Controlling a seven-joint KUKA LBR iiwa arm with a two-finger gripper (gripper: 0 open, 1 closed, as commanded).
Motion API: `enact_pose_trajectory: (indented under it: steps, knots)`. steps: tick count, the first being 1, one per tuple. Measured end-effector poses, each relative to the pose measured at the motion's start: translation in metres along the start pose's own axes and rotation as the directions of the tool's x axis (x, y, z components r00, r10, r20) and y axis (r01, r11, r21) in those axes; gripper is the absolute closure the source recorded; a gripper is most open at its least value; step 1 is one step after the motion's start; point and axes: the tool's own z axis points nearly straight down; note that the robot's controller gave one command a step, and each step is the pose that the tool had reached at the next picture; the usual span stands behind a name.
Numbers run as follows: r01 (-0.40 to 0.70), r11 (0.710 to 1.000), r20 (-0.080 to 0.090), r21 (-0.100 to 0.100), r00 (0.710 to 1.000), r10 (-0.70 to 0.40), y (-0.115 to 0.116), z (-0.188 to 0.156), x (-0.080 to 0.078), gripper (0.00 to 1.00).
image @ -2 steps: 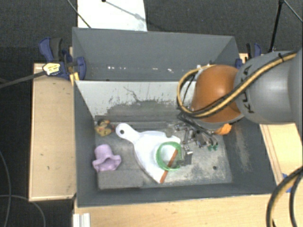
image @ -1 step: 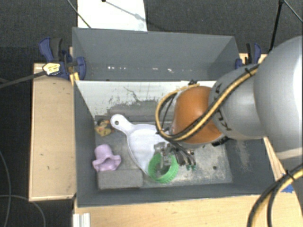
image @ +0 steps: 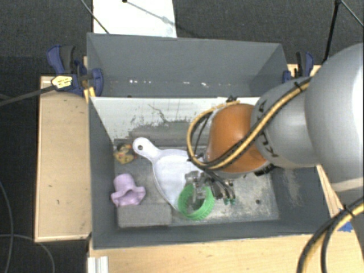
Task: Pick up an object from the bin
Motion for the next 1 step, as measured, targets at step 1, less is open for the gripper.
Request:
enact_pose_trajectory:
  steps: [1]
  knots:
    - [0.031,1.000,0.004,0.001,0.999,-0.031,-0.0170,-0.1740,-0.0042,1.00]
